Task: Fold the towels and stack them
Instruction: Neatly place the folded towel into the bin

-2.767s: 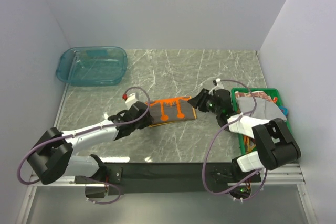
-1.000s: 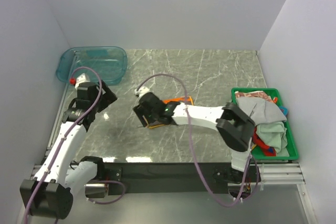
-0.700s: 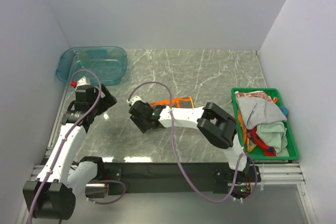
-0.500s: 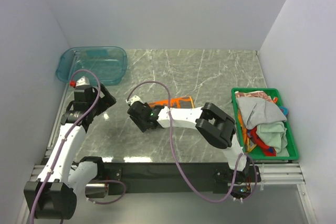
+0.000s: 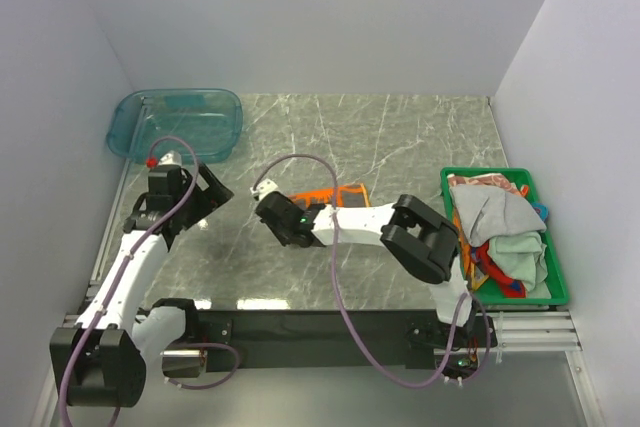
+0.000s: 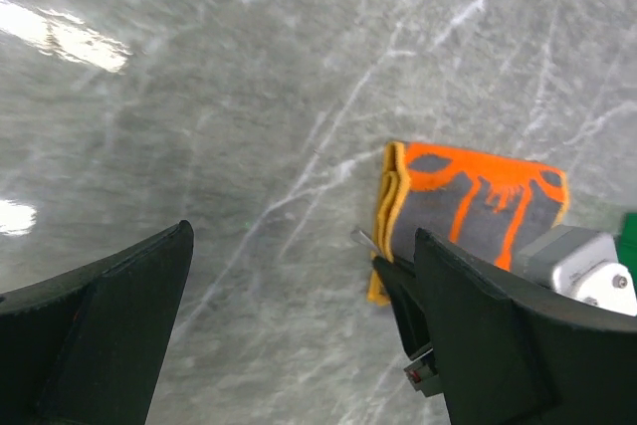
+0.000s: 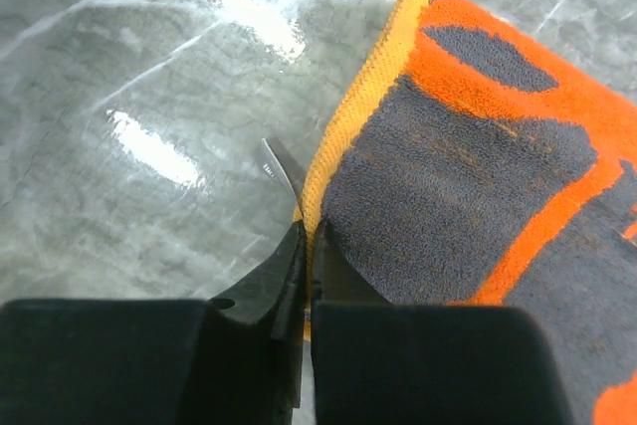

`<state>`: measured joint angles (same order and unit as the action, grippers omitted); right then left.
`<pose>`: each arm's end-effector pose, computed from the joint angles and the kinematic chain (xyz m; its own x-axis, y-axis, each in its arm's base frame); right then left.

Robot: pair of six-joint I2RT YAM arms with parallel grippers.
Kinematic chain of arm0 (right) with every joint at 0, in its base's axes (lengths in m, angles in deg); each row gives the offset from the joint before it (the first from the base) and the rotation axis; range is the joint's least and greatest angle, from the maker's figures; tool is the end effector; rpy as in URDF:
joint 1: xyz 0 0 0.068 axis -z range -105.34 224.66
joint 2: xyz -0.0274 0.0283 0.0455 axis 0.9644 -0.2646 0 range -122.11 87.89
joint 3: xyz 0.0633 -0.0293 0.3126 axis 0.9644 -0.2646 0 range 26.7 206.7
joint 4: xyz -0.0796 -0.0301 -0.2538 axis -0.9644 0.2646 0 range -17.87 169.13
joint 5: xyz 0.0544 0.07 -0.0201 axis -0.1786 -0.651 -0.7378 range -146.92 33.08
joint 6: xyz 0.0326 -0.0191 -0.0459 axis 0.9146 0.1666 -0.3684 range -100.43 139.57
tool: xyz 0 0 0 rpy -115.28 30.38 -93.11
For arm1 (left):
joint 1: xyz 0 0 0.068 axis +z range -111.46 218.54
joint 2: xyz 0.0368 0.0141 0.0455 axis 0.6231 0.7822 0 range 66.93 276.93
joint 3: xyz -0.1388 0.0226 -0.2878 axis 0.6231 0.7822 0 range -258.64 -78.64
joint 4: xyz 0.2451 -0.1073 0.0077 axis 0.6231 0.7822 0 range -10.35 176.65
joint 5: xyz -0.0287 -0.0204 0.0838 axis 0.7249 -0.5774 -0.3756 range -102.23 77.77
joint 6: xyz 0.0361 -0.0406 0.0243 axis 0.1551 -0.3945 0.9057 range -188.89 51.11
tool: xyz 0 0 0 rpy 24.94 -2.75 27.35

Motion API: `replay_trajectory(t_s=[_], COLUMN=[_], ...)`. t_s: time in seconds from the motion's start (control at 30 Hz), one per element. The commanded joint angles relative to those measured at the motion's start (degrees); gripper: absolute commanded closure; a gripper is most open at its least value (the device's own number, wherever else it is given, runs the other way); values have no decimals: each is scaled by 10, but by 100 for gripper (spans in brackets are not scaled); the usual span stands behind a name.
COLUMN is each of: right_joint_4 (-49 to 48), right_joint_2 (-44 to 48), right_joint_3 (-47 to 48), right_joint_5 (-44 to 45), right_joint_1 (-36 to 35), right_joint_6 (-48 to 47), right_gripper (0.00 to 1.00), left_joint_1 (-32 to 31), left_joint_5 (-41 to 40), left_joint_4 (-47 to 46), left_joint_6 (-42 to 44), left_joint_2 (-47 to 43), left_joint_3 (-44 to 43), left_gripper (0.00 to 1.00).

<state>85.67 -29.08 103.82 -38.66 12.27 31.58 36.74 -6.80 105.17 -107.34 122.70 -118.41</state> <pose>0.2264 0.4034 0.1846 -0.5210 -0.5696 -0.6357 -0.6609 0.7405 -0.1219 0.1902 -0.0100 0.2827 -0.5825 -0.6010 -0.5473 -0.3320 0.7905 -0.5147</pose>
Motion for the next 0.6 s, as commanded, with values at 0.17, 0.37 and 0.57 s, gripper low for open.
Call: replay_trajectory(t_s=[0.17, 0.37, 0.57], right_joint_4=[-85, -157, -198], right_joint_2=[88, 133, 159], right_joint_3=[-143, -196, -224], right_joint_5=[-178, -234, -253], right_joint_1=[43, 64, 76], right_joint_6=[-6, 16, 31], right_gripper=[100, 100, 100], left_joint_1=[-37, -136, -189], left_joint_5=[95, 74, 62], left_joint_4=[-142, -244, -322], left_joint_6=[-108, -170, -223], left_joint_2=[22, 99, 183], left_joint_3=[79, 88, 97], left_gripper=[1, 1, 1])
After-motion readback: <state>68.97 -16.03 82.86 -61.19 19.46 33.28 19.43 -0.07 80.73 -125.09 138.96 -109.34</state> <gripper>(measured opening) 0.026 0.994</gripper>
